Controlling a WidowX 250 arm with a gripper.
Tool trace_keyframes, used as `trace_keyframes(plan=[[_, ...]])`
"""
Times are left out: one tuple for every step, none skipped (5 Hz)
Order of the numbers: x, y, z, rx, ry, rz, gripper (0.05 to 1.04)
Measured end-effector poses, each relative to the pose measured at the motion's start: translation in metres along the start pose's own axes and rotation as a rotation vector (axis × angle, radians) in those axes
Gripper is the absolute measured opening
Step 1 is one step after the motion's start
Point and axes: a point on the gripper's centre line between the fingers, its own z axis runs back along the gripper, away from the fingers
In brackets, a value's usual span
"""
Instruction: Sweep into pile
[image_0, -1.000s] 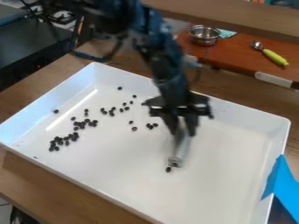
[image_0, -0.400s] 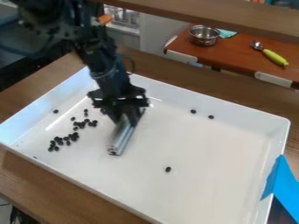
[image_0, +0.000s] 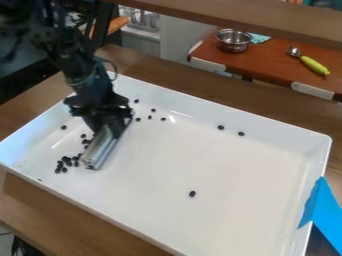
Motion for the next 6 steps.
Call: trace_keyframes(plan=[[-0.004, 0.035, 0.007, 0.049, 0.0, 0.007, 0.375], [-0.022, 0.034, 0.022, -0.034, 0.061, 0.026, 0.375], [-0.022, -0.014, 0.063, -0.188, 0.051, 0.046, 0.375], [-0.022, -0.064, 0.084, -0.284, 0.049, 0.041, 0.375], [-0.026, -0.114, 0.083, -0.321, 0.074, 0.021, 0.375], [-0.028, -0.163, 0.072, -0.344, 0.045, -0.003, 0.375]])
